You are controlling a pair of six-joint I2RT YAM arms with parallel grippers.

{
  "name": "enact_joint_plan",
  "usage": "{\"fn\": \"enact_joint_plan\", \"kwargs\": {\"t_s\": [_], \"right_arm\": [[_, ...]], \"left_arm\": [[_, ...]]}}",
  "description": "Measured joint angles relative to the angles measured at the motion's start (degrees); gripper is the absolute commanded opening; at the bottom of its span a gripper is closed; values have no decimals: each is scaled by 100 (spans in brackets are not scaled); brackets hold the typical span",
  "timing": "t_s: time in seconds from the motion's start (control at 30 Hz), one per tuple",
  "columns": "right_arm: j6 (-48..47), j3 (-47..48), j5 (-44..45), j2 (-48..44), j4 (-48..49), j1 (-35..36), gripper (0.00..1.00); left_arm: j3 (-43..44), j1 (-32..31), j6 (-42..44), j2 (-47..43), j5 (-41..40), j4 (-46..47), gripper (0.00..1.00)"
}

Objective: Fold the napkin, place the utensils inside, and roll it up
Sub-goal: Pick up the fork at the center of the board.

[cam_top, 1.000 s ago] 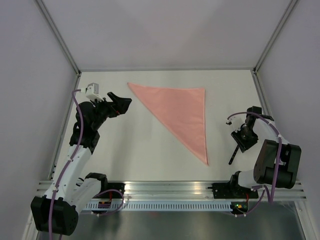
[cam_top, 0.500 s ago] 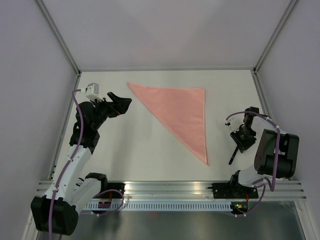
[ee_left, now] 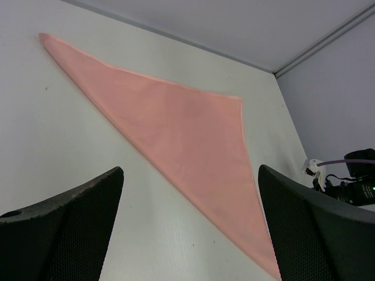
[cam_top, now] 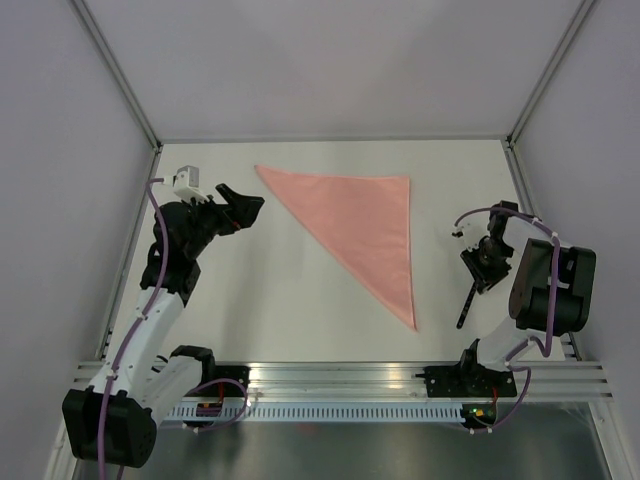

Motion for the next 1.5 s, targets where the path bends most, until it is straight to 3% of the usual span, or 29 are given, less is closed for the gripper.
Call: {"fn": "enact_joint_plan", "kwargs": {"t_s": [0.4, 1.2, 1.33, 1.5], "right_arm": [[407, 627, -225, 516, 4, 57, 33], [1108, 1233, -463, 946, 295, 1207, 33], [1202, 1165, -476, 833, 374, 1233, 41], [1246, 935, -483, 192, 286, 1233, 44]], "left_arm": [[0, 0, 2, 81, -2, 0, 100], [15, 0, 2, 142, -2, -20, 100], [48, 0, 2, 192, -2, -44, 100], [129, 0, 2, 299, 2, -42, 100]]}}
